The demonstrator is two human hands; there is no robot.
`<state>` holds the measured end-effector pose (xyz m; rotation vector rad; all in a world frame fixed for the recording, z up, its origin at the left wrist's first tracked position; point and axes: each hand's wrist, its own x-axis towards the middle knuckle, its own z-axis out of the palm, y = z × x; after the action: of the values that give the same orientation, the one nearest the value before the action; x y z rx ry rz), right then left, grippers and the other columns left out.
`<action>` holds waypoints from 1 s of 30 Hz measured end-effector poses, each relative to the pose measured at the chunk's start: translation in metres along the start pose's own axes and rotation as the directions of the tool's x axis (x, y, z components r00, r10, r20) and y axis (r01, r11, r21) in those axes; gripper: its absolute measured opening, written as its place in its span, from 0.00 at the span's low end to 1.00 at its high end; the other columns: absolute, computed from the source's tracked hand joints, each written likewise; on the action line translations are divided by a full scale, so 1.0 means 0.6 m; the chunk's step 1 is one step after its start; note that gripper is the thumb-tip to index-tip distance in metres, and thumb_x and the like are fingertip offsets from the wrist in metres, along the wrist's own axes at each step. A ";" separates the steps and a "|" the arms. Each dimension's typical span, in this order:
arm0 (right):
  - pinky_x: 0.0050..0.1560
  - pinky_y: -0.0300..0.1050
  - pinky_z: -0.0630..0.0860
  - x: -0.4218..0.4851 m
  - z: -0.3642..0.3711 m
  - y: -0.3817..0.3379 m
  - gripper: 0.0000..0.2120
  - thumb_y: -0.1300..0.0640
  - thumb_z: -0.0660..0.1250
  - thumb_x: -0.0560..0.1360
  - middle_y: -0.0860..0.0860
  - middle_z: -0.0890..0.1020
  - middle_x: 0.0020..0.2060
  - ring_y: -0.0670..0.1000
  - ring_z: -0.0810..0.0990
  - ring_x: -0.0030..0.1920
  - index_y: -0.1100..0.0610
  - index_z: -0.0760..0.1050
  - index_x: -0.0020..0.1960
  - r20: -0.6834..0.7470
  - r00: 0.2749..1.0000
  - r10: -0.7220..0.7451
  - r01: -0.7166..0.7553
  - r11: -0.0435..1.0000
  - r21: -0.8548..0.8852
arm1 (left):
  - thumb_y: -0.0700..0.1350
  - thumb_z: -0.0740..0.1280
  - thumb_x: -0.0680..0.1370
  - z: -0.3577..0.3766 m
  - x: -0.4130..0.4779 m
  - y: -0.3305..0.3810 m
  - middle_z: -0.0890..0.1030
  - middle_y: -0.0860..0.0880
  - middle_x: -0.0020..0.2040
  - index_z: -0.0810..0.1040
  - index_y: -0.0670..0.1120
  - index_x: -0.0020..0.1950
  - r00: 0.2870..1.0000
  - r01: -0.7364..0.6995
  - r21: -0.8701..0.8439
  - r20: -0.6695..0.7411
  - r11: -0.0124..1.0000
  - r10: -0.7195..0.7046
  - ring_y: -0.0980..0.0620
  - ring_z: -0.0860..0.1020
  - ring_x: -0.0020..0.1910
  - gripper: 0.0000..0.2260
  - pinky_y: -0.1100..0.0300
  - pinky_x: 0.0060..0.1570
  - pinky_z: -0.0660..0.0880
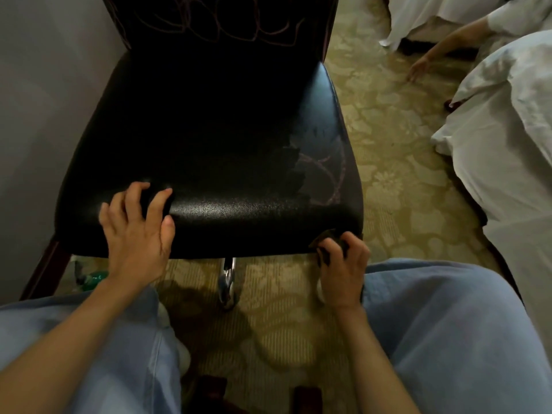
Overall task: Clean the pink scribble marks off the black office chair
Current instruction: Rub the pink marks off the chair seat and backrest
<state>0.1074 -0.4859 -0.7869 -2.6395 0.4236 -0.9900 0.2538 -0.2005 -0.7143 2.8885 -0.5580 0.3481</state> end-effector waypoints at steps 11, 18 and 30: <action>0.61 0.33 0.58 0.036 -0.027 -0.037 0.07 0.51 0.57 0.76 0.59 0.71 0.55 0.48 0.65 0.56 0.49 0.67 0.54 -0.156 0.860 0.486 -0.437 0.859 0.266 | 0.53 0.50 0.78 -0.009 -0.002 0.010 0.62 0.37 0.69 0.66 0.45 0.69 1.000 0.005 -0.035 -0.023 0.999 -0.006 0.33 0.60 0.66 0.23 0.33 0.65 0.55; 0.52 0.36 0.69 -0.021 0.035 -0.153 0.20 0.60 0.72 0.68 0.54 0.63 0.60 0.52 0.64 0.60 0.50 0.67 0.56 0.100 0.959 0.264 -0.279 0.942 0.189 | 0.50 0.56 0.76 -0.021 -0.002 0.021 0.69 0.36 0.60 0.71 0.39 0.60 0.984 0.026 -0.061 -0.174 0.998 -0.036 0.35 0.66 0.58 0.19 0.40 0.52 0.65; 0.54 0.29 0.59 0.248 -0.048 -0.070 0.08 0.59 0.63 0.76 0.56 0.71 0.54 0.50 0.65 0.55 0.57 0.75 0.54 -0.040 0.998 0.053 -0.041 0.962 0.269 | 0.49 0.57 0.76 -0.013 0.045 0.059 0.72 0.38 0.56 0.74 0.38 0.56 0.971 -0.050 -0.113 -0.239 0.992 0.021 0.37 0.69 0.54 0.16 0.44 0.48 0.66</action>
<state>0.2022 -0.5069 -0.6632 -2.3585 0.3344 -1.0175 0.2631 -0.2405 -0.6950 2.6754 -0.5681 0.6336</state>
